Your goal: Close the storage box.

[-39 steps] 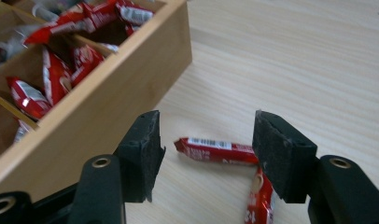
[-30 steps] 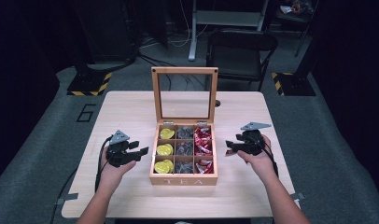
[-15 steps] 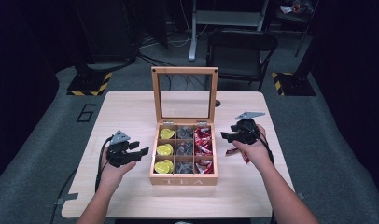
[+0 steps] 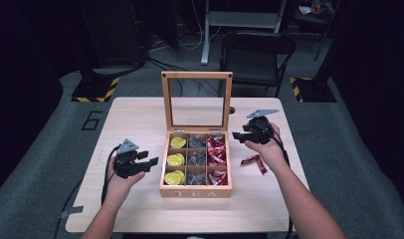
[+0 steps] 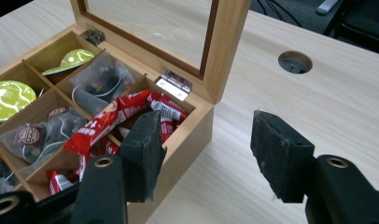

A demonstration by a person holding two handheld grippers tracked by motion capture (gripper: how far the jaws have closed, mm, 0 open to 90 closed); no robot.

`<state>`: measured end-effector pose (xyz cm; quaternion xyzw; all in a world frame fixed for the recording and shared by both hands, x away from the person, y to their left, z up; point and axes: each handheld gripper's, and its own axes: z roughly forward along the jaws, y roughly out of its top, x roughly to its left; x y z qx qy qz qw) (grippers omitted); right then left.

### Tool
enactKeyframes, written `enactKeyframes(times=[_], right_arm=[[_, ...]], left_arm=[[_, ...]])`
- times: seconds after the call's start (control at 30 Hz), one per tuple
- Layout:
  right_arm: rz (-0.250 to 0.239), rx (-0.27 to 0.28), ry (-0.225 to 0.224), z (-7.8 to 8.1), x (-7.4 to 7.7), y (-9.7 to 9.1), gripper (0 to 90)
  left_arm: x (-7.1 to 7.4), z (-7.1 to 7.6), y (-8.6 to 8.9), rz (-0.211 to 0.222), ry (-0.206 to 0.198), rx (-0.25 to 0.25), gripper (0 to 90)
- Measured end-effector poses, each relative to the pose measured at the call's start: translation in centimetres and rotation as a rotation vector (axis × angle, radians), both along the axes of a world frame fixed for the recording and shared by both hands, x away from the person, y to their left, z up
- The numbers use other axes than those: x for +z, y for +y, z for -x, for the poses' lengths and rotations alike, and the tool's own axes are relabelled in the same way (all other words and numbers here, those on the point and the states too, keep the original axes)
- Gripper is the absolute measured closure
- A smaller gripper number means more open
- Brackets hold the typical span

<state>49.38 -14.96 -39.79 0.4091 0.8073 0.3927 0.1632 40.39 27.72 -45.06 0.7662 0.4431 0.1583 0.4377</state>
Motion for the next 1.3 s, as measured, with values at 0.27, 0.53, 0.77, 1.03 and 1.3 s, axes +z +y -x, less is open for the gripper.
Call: enactKeyframes(times=[0.27, 0.53, 0.77, 1.03, 1.3], right_arm=[[-0.014, -0.004, 0.009, -1.4, 0.4, 0.6, 42.9], [-0.020, 0.014, -0.001, -2.5, 0.4, 1.7, 43.3], [-0.009, 0.014, -0.005, -3.6, 0.0, 2.2, 44.8], [-0.010, 0.004, -0.003, -4.7, -0.8, 2.6, 47.1], [-0.017, -0.002, 0.009, -5.4, -1.2, 3.1, 51.3]], left_arm=[[0.0, 0.0, 0.0, 0.003, 0.004, 0.000, 45.4], [-0.1, 0.0, 0.0, 0.002, 0.006, -0.003, 45.4], [-0.2, -0.1, 0.0, 0.005, 0.003, 0.001, 45.4], [-0.2, -0.1, 0.1, 0.001, 0.012, -0.007, 45.4], [-0.2, -0.1, 0.1, 0.005, 0.008, -0.007, 45.6]])
